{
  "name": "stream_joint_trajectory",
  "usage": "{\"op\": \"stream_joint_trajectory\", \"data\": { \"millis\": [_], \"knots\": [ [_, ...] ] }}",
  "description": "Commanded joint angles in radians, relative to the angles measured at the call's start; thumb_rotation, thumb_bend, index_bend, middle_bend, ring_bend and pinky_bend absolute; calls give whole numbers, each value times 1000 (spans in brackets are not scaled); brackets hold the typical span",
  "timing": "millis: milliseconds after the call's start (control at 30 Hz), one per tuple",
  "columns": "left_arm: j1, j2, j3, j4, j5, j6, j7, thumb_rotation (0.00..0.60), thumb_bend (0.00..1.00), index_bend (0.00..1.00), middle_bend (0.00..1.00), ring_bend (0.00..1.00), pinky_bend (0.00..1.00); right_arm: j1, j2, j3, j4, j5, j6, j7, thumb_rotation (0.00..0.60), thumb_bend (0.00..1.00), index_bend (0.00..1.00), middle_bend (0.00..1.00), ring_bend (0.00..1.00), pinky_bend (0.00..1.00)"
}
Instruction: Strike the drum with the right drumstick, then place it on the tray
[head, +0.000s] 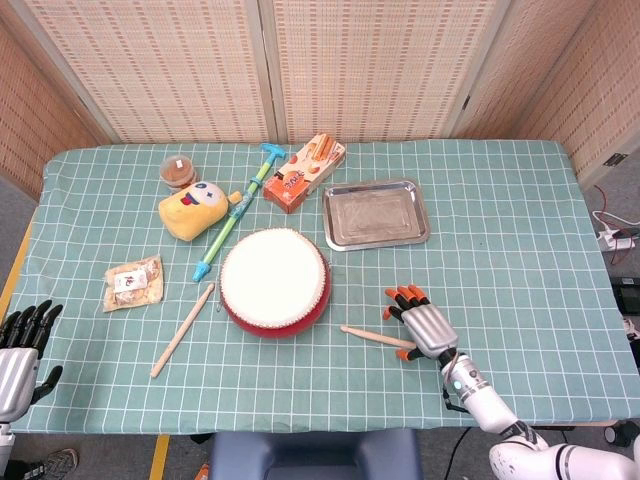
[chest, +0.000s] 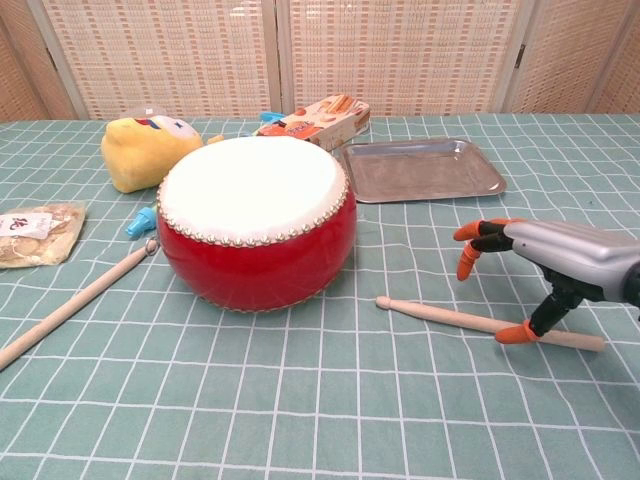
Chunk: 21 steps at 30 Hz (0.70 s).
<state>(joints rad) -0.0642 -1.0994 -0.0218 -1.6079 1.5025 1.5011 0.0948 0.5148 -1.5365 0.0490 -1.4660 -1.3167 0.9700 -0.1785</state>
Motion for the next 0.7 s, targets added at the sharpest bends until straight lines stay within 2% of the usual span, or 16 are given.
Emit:
{"op": "stream_joint_trajectory", "data": {
  "millis": [33, 133, 333, 700],
  "knots": [
    [1, 1, 1, 2, 2, 0, -4, 600, 265, 0, 0, 0, 0, 11, -35, 14, 27, 6, -9, 16, 600, 202, 431, 61, 0, 0],
    [2, 1, 3, 6, 4, 0, -9, 600, 266, 0, 0, 0, 0, 23, -65, 22, 50, 23, -29, 20, 600, 268, 465, 61, 0, 0],
    [5, 0, 3, 17, -1, -1, -19, 600, 267, 0, 0, 0, 0, 43, -116, 40, 92, 43, -46, 17, 600, 286, 497, 61, 0, 0],
    [5, -7, 3, 37, -1, -5, -39, 600, 266, 0, 0, 0, 0, 58, -148, 41, 115, 64, -64, -8, 600, 290, 498, 61, 0, 0]
  ]
}}
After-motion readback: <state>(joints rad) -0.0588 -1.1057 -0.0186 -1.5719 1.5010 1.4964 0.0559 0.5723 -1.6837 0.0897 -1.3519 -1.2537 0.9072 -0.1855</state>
